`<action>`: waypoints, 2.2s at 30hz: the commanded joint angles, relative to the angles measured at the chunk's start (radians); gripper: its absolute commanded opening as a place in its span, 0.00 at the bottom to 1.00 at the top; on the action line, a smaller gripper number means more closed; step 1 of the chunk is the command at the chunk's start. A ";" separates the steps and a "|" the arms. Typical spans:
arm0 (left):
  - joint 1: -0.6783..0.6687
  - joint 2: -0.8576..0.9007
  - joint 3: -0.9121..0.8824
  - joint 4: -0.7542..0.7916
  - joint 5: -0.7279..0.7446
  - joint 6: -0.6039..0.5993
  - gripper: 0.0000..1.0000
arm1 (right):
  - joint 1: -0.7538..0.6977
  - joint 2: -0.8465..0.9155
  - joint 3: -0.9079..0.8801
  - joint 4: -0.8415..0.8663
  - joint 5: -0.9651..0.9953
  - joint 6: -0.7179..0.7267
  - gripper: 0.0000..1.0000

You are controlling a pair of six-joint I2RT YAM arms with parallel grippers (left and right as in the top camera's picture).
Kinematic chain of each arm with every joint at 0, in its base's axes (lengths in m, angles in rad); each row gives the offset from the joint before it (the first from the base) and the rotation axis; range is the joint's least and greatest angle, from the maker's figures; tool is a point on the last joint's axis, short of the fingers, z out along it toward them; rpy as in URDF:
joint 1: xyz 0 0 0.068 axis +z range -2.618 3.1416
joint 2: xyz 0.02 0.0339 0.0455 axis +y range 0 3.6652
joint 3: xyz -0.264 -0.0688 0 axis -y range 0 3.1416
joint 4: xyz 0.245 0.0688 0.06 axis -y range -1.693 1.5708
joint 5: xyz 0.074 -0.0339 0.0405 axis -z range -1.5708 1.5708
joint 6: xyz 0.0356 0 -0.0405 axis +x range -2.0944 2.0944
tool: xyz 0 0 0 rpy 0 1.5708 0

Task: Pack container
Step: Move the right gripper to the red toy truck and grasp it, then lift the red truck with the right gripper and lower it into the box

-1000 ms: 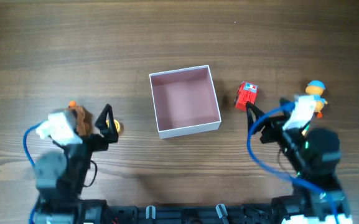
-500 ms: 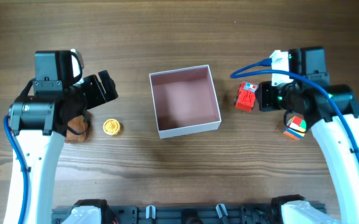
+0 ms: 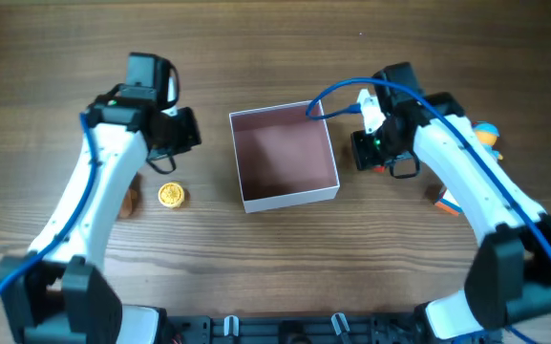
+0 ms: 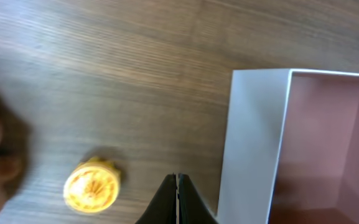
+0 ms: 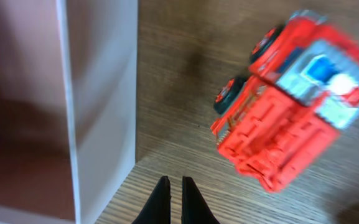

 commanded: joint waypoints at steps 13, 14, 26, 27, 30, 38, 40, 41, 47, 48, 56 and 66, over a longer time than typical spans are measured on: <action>-0.087 0.165 0.015 0.224 0.009 0.002 0.04 | 0.117 0.068 0.010 -0.006 -0.108 -0.021 0.04; -0.087 0.165 0.015 0.233 0.010 0.002 0.04 | 0.117 0.068 0.010 -0.007 -0.111 -0.021 0.04; -0.104 0.165 0.015 0.240 0.009 0.002 0.06 | 0.117 0.068 0.010 0.005 -0.170 -0.043 0.05; -0.104 0.164 0.015 0.237 0.008 0.002 0.11 | 0.117 0.068 0.010 0.006 -0.170 -0.042 0.06; -0.103 0.151 0.016 0.232 0.008 0.003 0.17 | 0.117 0.065 0.011 0.015 -0.064 0.032 0.09; -0.029 -0.120 0.017 0.047 -0.097 0.005 0.66 | 0.117 -0.068 0.266 -0.047 0.123 0.114 0.99; 0.000 -0.178 0.017 0.003 -0.097 0.005 0.69 | 0.109 -0.088 0.323 -0.047 0.163 0.210 1.00; 0.017 -0.210 0.017 -0.013 -0.097 0.005 0.70 | 0.096 -0.092 0.338 -0.049 0.241 0.339 1.00; 0.034 -0.261 0.017 -0.035 -0.097 0.005 0.78 | -0.013 0.027 0.315 -0.107 0.271 0.505 1.00; 0.034 -0.261 0.017 -0.035 -0.097 0.005 0.79 | -0.026 0.048 0.315 -0.122 0.264 0.504 1.00; 0.034 -0.261 0.017 -0.035 -0.097 0.005 1.00 | -0.048 0.227 0.315 -0.188 0.211 0.539 1.00; 0.034 -0.261 0.017 -0.035 -0.097 0.005 1.00 | -0.048 0.300 0.245 -0.140 0.185 0.516 1.00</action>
